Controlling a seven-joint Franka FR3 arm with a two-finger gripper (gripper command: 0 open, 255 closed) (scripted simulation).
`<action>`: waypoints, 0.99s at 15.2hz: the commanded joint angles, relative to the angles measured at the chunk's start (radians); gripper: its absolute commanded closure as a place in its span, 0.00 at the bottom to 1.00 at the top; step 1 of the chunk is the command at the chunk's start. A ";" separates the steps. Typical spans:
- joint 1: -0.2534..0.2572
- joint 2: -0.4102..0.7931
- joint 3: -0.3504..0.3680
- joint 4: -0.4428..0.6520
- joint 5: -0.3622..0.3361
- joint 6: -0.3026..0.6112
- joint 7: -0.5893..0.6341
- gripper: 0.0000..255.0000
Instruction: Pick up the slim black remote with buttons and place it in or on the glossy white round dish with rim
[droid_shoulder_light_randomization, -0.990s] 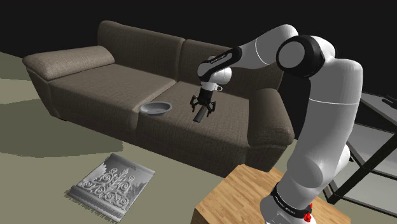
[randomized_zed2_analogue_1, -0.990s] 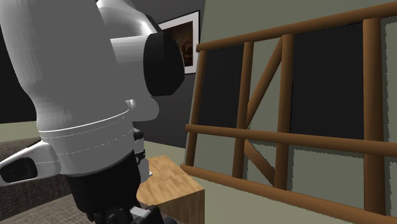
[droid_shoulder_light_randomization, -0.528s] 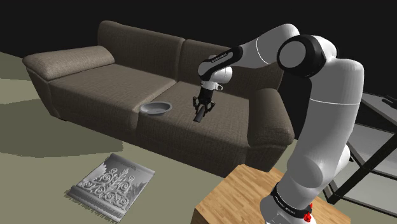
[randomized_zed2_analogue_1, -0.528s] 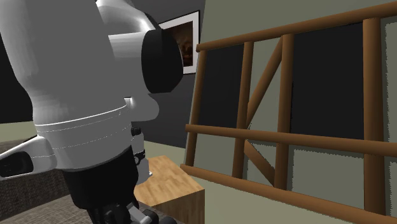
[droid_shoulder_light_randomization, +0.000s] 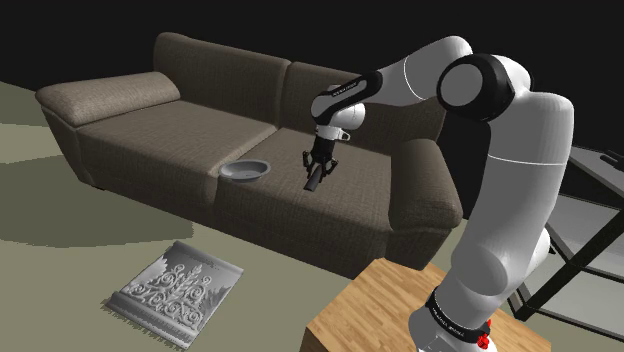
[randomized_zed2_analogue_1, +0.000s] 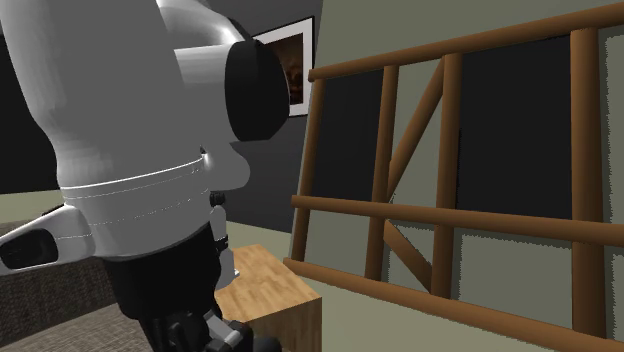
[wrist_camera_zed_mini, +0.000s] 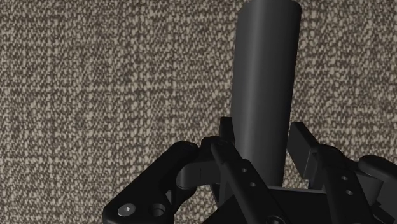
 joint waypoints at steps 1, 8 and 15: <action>0.000 -0.012 -0.001 0.010 -0.003 -0.024 0.004 1.00; -0.001 -0.056 -0.003 0.048 -0.010 -0.104 0.020 1.00; -0.002 -0.092 -0.004 0.096 -0.017 -0.186 0.035 1.00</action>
